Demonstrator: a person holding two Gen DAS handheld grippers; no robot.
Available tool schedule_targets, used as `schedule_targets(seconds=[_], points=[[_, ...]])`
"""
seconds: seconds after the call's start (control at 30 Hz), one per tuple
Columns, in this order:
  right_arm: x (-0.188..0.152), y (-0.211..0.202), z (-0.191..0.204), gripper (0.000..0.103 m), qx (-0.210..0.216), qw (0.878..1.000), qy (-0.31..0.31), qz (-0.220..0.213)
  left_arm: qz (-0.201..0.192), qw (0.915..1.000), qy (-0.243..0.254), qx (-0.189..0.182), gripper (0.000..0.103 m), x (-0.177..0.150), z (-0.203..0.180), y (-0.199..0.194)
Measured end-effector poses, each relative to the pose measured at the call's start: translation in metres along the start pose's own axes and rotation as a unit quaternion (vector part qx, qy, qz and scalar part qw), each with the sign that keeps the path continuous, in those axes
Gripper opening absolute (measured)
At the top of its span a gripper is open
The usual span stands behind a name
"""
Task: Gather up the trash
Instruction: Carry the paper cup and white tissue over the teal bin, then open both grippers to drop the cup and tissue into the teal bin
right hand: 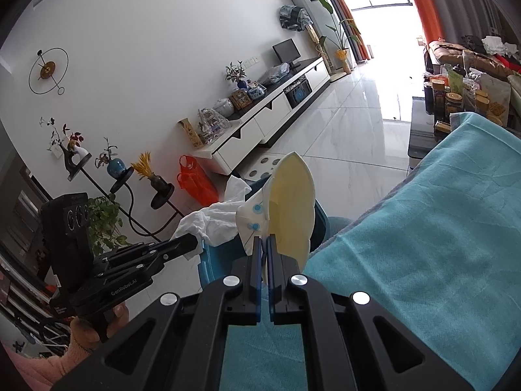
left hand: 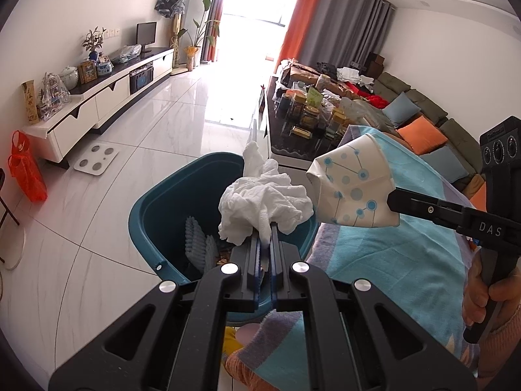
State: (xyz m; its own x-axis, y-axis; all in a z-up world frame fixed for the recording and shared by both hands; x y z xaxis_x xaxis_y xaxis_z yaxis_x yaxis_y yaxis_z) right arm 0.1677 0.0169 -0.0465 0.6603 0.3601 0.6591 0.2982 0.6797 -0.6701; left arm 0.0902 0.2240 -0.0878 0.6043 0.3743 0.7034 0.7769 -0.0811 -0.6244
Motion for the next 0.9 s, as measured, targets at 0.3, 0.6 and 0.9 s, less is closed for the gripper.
schedule_targets(seconds=[0.3, 0.6, 0.9], points=[[0.003, 0.017, 0.009, 0.002, -0.016, 1.000, -0.015, 0.011, 0.008, 0.9999, -0.011, 0.009, 0.005, -0.001, 0.000, 0.020], [0.004, 0.036, 0.016, 0.002, -0.029, 0.999, -0.023, 0.029, 0.019, 0.9994, -0.022, 0.019, 0.005, -0.004, 0.004, 0.038], [0.006, 0.060, 0.026, 0.002, -0.042, 0.998, -0.026, 0.050, 0.032, 0.9986, -0.031, 0.028, 0.005, -0.004, 0.006, 0.065]])
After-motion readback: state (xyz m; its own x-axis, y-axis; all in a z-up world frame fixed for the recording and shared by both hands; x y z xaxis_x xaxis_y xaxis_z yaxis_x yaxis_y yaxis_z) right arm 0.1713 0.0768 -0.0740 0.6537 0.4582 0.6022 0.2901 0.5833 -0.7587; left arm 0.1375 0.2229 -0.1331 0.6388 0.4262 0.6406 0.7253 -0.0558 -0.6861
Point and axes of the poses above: each gripper's, at about its wrist camera, not at the fingertips, and y roughly the way its jaws point, z to its left, x to its top, the point moved 5 cm from there along y, roughly the way its jaws point, and after that the axes turned 10 degrees about -x, right-handed, at the moved point
